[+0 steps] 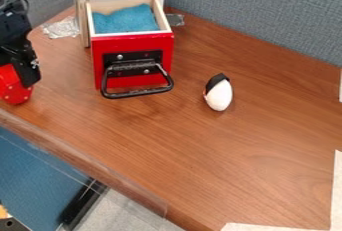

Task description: Put the red object in the drawer

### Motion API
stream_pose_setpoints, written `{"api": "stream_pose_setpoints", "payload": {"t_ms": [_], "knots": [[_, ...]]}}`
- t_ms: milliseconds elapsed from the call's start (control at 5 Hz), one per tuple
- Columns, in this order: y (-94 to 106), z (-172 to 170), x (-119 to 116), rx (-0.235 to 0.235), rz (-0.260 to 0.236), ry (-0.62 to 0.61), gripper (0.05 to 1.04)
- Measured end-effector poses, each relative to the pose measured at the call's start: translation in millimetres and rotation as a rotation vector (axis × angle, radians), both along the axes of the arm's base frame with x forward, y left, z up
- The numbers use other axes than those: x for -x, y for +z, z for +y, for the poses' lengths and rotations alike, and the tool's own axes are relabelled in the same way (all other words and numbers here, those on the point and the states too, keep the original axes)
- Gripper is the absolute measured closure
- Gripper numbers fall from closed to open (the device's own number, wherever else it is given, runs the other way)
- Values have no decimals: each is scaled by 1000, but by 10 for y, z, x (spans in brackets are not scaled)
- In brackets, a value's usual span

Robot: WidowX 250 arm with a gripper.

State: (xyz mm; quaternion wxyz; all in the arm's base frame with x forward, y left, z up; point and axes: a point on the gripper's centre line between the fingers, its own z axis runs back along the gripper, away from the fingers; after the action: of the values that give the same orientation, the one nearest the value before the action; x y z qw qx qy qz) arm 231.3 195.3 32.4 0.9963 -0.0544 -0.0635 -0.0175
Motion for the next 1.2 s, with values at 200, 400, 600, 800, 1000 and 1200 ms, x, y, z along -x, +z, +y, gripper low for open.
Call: {"api": "stream_pose_setpoints", "payload": {"t_ms": [200, 400, 600, 800, 1000, 1200], "knots": [[285, -12, -75, 46, -52, -10, 275], [605, -66, -176, 92, -121, -24, 275], [846, -115, -312, 119, -200, -51, 275], [1064, -272, -527, 168, -253, -88, 275], [1212, -426, -723, 183, -289, -100, 275], [1377, -587, -945, 177, -332, -122, 275]]}}
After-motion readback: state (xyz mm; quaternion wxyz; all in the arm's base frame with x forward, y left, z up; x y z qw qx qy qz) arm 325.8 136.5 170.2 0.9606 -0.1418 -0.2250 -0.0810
